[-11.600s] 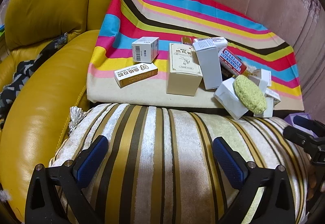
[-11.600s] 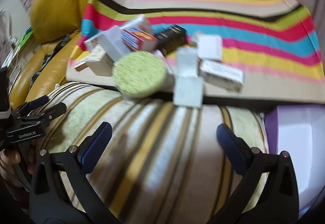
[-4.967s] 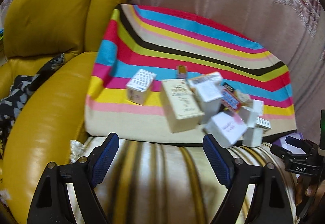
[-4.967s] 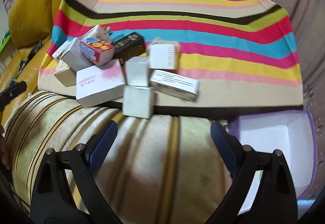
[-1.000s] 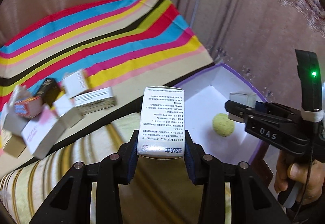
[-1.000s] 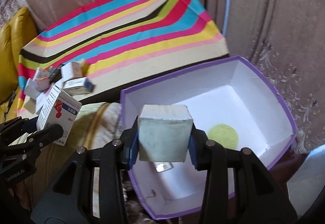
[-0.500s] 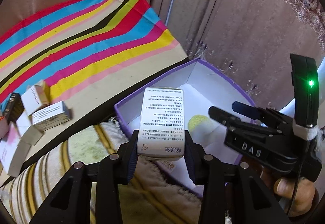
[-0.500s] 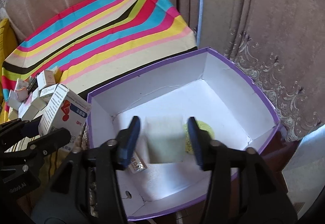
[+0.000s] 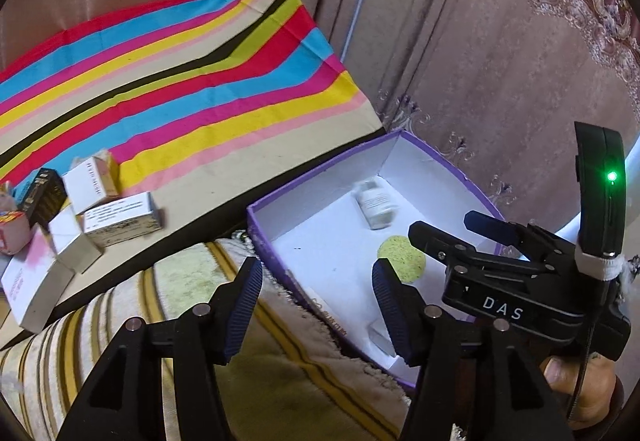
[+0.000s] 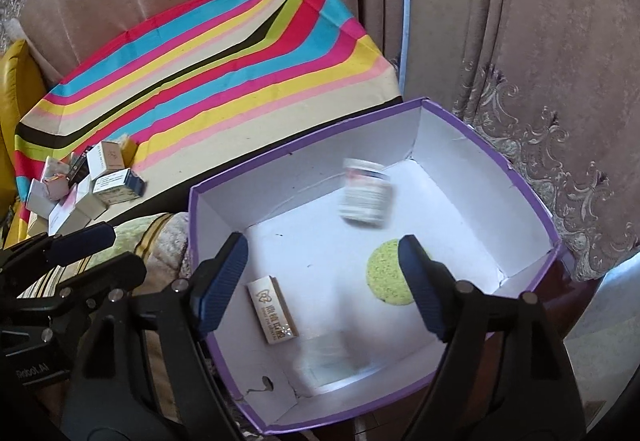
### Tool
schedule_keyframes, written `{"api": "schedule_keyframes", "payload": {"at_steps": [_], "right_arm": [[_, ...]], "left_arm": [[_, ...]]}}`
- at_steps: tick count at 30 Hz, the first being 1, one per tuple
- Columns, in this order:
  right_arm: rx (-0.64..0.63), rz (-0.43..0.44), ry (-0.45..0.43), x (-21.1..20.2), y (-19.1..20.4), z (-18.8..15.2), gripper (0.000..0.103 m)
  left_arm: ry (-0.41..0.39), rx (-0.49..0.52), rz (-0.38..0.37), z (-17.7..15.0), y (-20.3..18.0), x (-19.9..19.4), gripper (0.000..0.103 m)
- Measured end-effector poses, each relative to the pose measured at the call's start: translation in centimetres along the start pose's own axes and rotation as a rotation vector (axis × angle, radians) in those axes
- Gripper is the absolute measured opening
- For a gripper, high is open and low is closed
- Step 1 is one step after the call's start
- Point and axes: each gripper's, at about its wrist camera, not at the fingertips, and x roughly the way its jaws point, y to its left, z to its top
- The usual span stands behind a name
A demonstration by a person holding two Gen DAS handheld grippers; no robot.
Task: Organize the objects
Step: 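Carry both boxes to the purple-rimmed box and release them inside, then move both grippers back over the remaining boxes on the cloth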
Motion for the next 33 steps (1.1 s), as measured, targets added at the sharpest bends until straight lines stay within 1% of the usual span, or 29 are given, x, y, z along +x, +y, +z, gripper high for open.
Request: {"api": "schedule_keyframes", "payload": {"at_steps": [3, 6, 12, 17, 24, 33], "right_arm": [[-0.012, 0.007, 0.001, 0.0, 0.6, 0.1, 0.080], [-0.029, 0.014, 0.004, -0.2, 1.5, 0.1, 0.080], [-0.068, 0.048, 0.017, -0.2, 3.9, 0.1, 0.081], [-0.120, 0.068, 0.029, -0.2, 6.3, 0.0, 0.081], [-0.201, 0.094, 0.037, -0.1, 10.0, -0.1, 0.083], [-0.265, 0.120, 0.057, 0.7, 13.4, 0.2, 0.085]], "left_arm": [[-0.016, -0.033, 0.006, -0.2, 1.2, -0.8, 0.059], [-0.034, -0.090, 0.011, -0.5, 3.1, -1.6, 0.062], [-0.067, -0.192, 0.047, -1.4, 6.8, -3.5, 0.064], [-0.098, -0.284, 0.078, -2.7, 10.4, -5.4, 0.065], [-0.133, -0.382, 0.118, -4.4, 14.5, -7.8, 0.067], [-0.159, -0.516, 0.173, -6.9, 19.8, -10.0, 0.068]]}}
